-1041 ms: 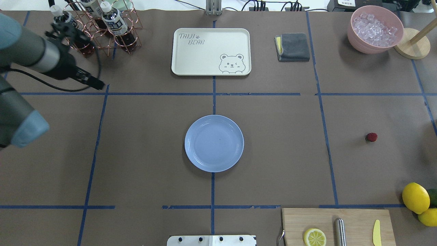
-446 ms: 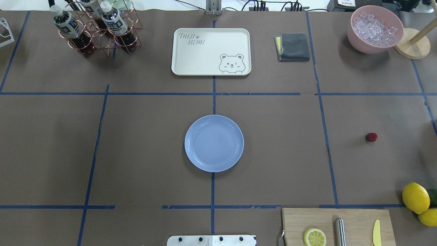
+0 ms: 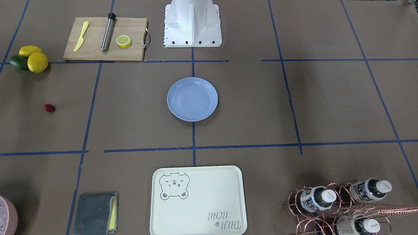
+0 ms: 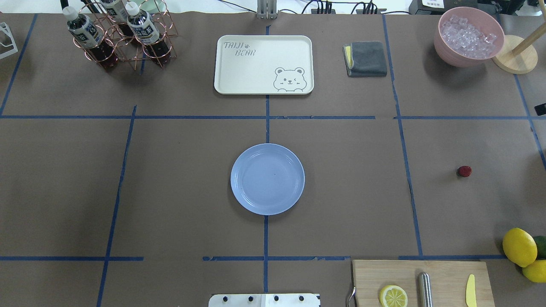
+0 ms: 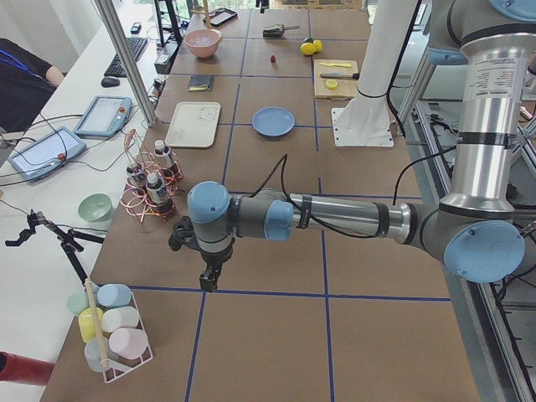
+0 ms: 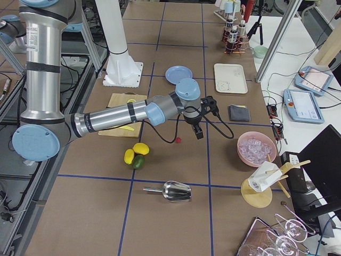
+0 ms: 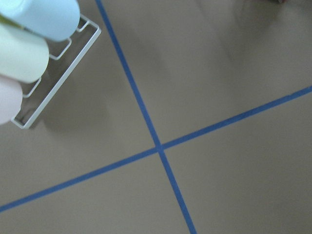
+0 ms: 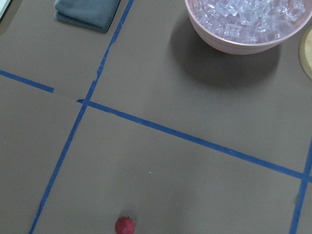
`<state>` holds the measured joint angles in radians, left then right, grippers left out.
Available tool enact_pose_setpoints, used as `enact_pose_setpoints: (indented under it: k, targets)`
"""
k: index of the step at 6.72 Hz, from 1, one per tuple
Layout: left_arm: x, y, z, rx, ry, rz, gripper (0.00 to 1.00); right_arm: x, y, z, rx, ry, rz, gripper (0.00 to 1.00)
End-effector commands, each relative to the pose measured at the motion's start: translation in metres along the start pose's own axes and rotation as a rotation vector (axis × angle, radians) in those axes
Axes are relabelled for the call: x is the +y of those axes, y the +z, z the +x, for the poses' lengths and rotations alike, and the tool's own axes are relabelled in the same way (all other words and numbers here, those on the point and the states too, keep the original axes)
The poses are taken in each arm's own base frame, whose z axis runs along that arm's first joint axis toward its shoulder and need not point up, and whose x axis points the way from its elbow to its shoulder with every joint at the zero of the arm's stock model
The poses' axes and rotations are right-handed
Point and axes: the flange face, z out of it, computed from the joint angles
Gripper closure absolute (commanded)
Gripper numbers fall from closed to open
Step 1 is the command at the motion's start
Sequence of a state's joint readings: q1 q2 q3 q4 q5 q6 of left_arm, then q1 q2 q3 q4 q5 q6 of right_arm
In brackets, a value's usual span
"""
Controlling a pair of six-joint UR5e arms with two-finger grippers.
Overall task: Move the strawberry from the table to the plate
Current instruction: 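Lower the right gripper onto the red strawberry and grasp it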
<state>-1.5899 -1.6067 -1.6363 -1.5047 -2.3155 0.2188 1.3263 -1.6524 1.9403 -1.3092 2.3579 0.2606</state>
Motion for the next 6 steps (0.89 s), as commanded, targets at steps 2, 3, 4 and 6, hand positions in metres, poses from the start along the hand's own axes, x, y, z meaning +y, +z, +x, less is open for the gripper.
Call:
enact_pose_setpoints:
  k: [2, 3, 4, 6]
  targets:
    - [0.019, 0.004, -0.01, 0.013, -0.103, -0.078, 0.0, 0.041, 0.063, -0.054, 0.049, 0.103, -0.019, 0.0]
    - [0.016, 0.001, -0.008, 0.012, -0.099, -0.073, 0.0, 0.064, 0.087, -0.073, 0.058, 0.151, 0.019, 0.0]
    - [0.014, -0.001, -0.007, 0.011, -0.095, -0.069, 0.0, 0.084, 0.116, -0.084, 0.112, 0.147, 0.008, 0.0]
    - [0.014, 0.0, -0.006, 0.011, -0.093, -0.069, 0.0, 0.11, 0.171, -0.073, 0.165, 0.114, 0.034, 0.0]
